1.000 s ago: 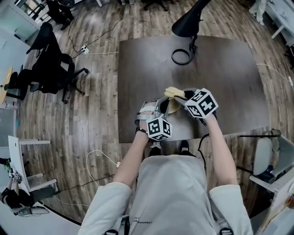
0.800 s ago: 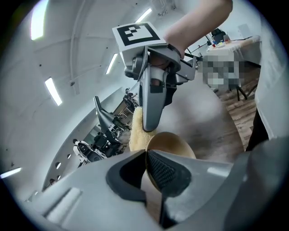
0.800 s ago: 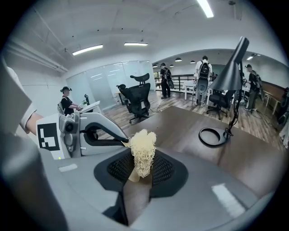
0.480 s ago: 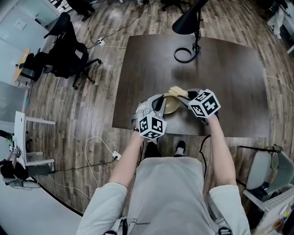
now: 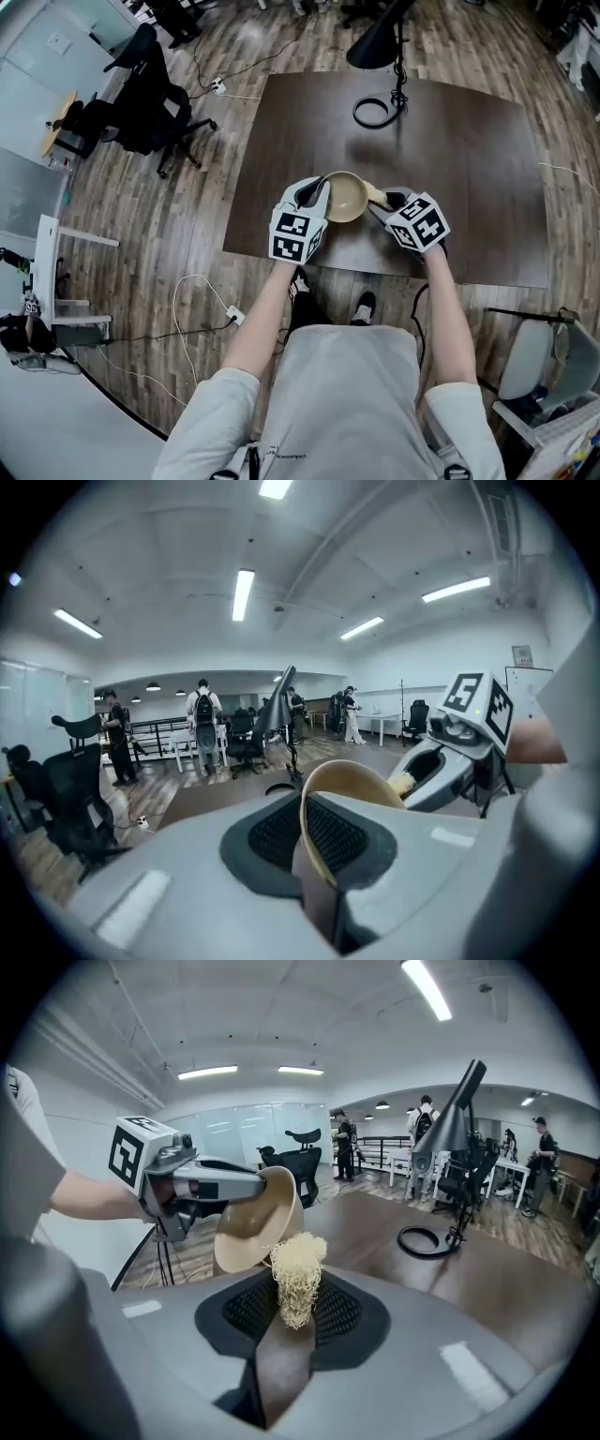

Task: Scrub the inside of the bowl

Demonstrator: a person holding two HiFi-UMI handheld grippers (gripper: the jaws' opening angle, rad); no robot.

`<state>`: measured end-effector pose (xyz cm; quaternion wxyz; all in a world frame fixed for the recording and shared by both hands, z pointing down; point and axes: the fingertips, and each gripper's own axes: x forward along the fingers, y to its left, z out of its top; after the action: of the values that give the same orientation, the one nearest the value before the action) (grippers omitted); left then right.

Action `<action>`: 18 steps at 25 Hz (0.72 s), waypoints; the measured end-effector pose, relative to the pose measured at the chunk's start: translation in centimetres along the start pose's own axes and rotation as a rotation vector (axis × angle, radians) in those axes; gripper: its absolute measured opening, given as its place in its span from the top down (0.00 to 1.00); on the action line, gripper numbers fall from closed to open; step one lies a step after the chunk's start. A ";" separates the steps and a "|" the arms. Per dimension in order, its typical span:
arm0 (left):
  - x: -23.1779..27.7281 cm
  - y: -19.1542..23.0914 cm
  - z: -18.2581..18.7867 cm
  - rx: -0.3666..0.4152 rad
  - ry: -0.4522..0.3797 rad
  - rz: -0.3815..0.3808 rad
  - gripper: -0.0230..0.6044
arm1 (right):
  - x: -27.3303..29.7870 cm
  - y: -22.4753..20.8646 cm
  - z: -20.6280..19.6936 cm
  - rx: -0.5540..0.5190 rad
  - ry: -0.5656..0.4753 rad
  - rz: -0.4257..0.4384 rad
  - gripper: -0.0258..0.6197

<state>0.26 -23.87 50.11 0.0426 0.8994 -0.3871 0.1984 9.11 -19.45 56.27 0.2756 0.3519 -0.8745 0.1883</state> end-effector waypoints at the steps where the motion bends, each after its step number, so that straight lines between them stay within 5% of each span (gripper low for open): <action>1: 0.2 0.1 0.6 -0.033 -0.005 0.000 0.94 | -0.3 -0.2 0.3 0.006 -0.019 -0.014 0.79; 7: 1.7 1.6 2.1 -0.265 -0.035 0.040 0.94 | -1.3 -0.9 0.7 0.030 -0.077 -0.069 0.79; 11: 2.7 1.3 2.2 -0.319 -0.034 0.081 0.94 | -1.1 -1.2 0.2 0.042 -0.065 -0.099 0.79; 18: 3.2 0.8 1.3 -0.521 -0.083 0.131 0.94 | -0.7 -1.3 -0.7 0.135 -0.128 -0.127 0.79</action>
<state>2.12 -26.89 50.09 0.2440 0.8384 -0.4841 0.0574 10.68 -19.62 56.52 0.2062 0.4356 -0.8516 0.2061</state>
